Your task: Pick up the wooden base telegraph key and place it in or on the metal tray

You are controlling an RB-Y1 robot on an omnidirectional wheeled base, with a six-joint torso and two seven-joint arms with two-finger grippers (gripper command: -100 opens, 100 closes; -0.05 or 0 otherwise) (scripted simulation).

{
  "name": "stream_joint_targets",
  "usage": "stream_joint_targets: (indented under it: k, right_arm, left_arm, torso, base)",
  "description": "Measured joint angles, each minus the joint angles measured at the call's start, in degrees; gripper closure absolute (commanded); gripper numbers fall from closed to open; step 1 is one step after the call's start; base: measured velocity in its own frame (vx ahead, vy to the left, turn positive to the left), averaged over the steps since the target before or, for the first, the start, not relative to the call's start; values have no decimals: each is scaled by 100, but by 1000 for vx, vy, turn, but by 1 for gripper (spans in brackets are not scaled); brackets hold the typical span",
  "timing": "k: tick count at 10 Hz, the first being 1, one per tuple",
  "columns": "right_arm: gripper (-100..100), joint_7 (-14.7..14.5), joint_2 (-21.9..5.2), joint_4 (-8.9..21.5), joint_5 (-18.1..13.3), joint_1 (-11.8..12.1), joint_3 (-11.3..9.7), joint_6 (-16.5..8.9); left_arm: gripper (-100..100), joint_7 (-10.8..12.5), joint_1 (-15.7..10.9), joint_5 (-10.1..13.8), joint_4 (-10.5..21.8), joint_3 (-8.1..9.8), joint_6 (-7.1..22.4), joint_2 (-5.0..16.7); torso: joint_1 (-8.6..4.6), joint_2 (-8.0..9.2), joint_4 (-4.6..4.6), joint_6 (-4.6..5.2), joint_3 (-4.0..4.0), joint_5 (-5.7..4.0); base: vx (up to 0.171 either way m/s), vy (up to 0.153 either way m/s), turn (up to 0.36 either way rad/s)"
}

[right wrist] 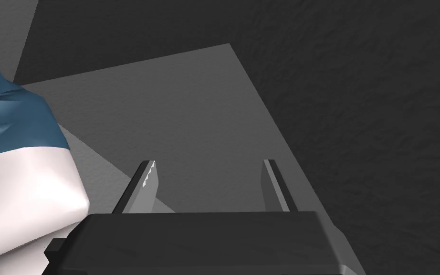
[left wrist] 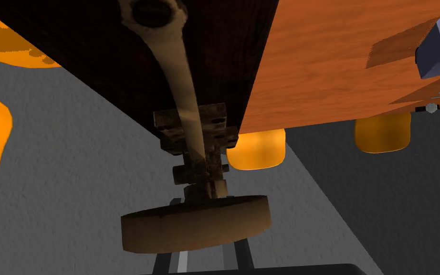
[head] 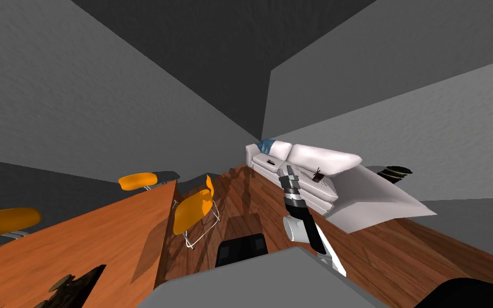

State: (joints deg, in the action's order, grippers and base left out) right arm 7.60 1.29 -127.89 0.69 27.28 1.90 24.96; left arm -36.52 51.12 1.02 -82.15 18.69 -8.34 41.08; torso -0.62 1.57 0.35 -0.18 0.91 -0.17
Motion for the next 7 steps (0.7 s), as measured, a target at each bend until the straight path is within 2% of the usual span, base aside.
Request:
stream_joint_targets:
  k: [1, 4, 5, 7]
  right_arm:
    - [0, 0, 0, 0, 0, 0, 0, 0]
    - [0, 0, -1, 0, 0, 0, 1, 0]
    - [0, 0, -1, 0, 0, -1, 1, 0]
    - [0, 0, -2, 0, 0, -1, 1, 0]
  left_arm:
    - [100, 94, 84, 166, -9, -40, 46, 72]
    - [100, 405, 217, 652, 267, -259, 105, 245]
    - [100, 496, 275, 795, 301, -331, 170, 242]
    - [100, 749, 333, 1104, 579, -529, 196, 339]
  torso:
    - [17, 16, 3, -4, 9, 1]
    - [28, 24, 6, -9, 15, 5]
    - [32, 27, 8, -8, 17, 4]
    - [56, 38, 10, -14, 24, 3]
  base:
    - [-344, -21, -117]
    - [-359, -35, -133]
    - [-384, 9, -175]
    - [-379, 35, -150]
